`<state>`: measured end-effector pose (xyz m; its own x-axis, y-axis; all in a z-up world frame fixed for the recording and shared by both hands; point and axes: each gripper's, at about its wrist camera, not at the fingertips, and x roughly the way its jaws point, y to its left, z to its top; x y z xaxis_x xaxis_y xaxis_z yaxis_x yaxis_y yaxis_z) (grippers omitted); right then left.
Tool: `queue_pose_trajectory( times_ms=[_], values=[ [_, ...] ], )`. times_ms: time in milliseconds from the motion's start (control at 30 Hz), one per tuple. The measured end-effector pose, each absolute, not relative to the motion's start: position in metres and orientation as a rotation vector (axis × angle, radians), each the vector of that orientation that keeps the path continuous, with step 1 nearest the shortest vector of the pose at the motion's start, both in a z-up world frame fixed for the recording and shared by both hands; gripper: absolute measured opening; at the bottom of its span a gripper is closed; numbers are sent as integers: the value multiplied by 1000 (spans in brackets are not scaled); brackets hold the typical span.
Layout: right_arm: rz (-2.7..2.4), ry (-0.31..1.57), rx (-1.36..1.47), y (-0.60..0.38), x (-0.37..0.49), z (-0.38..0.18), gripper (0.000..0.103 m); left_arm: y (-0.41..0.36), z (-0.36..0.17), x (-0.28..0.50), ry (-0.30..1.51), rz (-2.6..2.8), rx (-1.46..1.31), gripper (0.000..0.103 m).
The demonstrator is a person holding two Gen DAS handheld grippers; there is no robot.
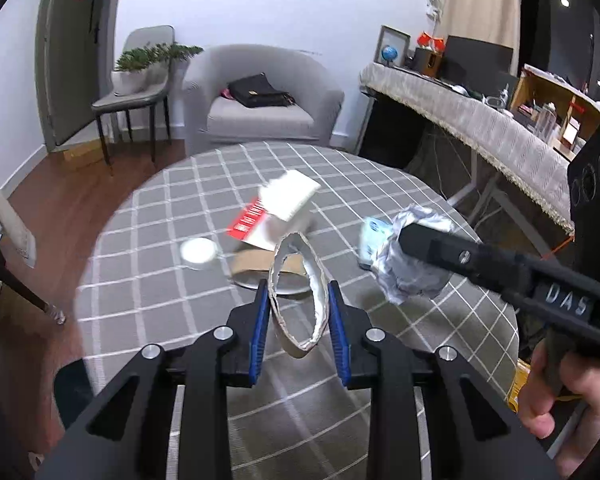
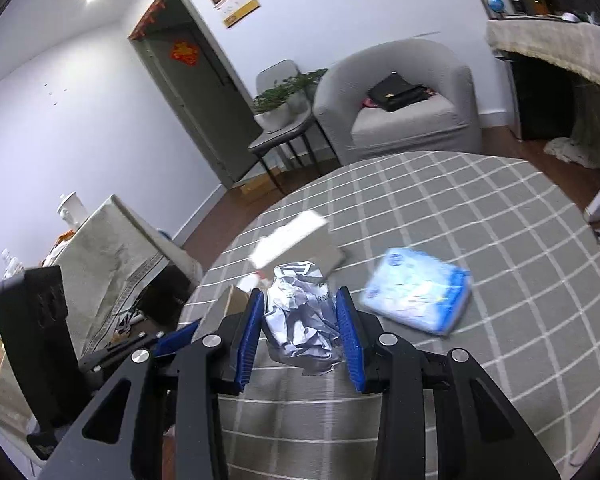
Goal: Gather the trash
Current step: 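Carry the tape core and foil to the teal bin and open the left tool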
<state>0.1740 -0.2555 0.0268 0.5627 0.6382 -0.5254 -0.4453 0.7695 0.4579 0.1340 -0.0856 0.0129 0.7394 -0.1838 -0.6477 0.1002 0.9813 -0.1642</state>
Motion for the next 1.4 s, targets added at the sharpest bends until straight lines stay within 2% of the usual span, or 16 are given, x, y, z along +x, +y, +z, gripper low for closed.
queue_pose_trajectory(
  times_ms=[533, 967, 1400],
  values=[
    [779, 743, 225, -152, 164, 26, 38, 26, 7, 106, 744, -21, -188, 32],
    [885, 782, 138, -52, 148, 15, 38, 105, -42, 79, 852, 77, -196, 32],
    [928, 869, 45, 28, 134, -12, 38, 161, -121, 53, 1047, 112, -273, 33]
  ],
)
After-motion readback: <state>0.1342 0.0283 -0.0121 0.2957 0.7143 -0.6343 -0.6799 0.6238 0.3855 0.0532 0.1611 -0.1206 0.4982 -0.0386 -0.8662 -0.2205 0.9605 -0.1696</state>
